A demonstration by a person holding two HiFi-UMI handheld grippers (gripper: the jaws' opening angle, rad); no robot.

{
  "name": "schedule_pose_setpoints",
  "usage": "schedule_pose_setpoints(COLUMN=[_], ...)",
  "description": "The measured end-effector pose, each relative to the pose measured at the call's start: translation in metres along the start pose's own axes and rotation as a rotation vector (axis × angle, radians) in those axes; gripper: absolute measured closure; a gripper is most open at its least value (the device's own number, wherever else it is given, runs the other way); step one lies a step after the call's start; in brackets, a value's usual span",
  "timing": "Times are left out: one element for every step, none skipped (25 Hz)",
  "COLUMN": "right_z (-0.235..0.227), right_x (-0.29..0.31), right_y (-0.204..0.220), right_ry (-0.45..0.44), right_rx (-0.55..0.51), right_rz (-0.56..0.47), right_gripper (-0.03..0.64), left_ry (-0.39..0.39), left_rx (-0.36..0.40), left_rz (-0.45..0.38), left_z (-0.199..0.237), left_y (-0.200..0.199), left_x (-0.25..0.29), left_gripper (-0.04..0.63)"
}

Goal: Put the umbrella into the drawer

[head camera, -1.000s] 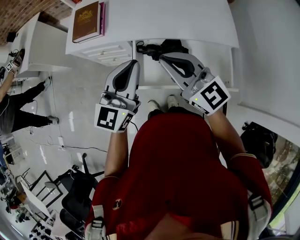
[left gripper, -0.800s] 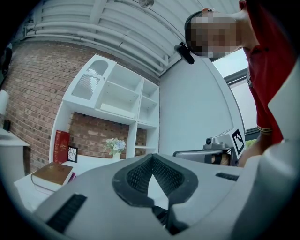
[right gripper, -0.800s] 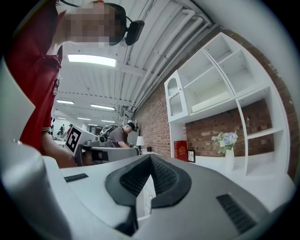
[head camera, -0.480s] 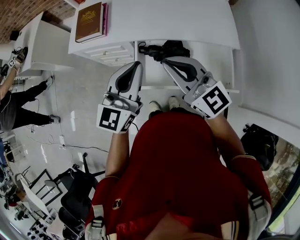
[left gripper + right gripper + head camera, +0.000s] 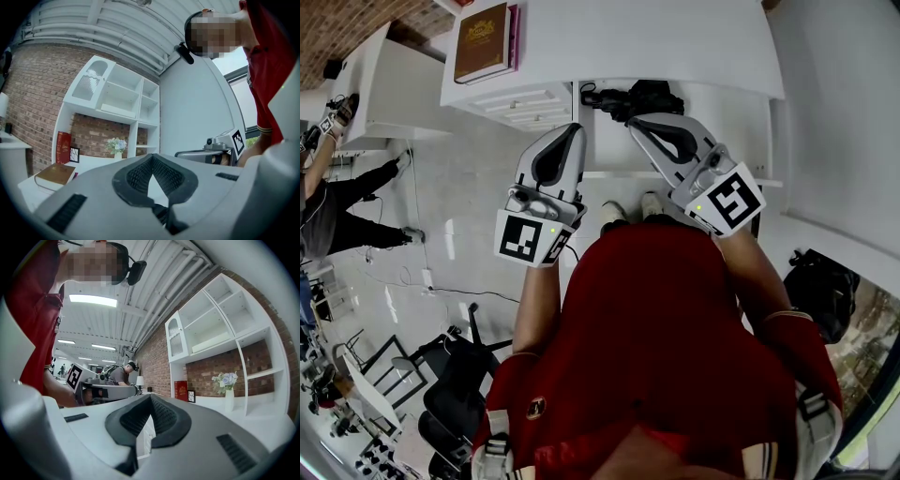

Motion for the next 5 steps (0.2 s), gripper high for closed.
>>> schedule_pose_setpoints(right_z=[-0.0005,-0.0012,-0.0018,-0.0024,-0.0030], right_x=[0.0001,0.0003,0.0003,0.0003,0.0002], right_y=[0.0000,-0.0002,-0.0002,0.0000,0.0003], right_ry=[0.001,0.003,0.005,0.005,0.005], right_rx=[0.003,0.007,0.008,0.004,0.000], right_rz=[-0.001,-0.004,-0.005,-0.005,-0.004], right_gripper=[0.618,0.618,0.618,0.618,0.618], left_ry=[0.000,-0.001,-0.002,-0.003,-0.003], left_rx=[-0.001,-0.002,-0.002,-0.003,-0.003], left_rz=[-0.001,-0.001,-0.002,-0.001,-0.001], left_z=[0.0002,0.0004,0.0007,0.0010,0.0012], left_y=[0.0000,0.0000,0.0000,0.0000,0.0000], left_x=[0.0004,0.0009,0.0013,0.0016,0.0019], left_gripper=[0.589,0.589,0.589,0.589,0.589])
Point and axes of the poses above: the fingertips, and each gripper's own axes: x forward along the fingers, z to its left, y out of its underside, the point moved 4 cm from there along -x, backward along the fingers, and after that the axes turned 3 degrees about -x, right-handed, at the moved point
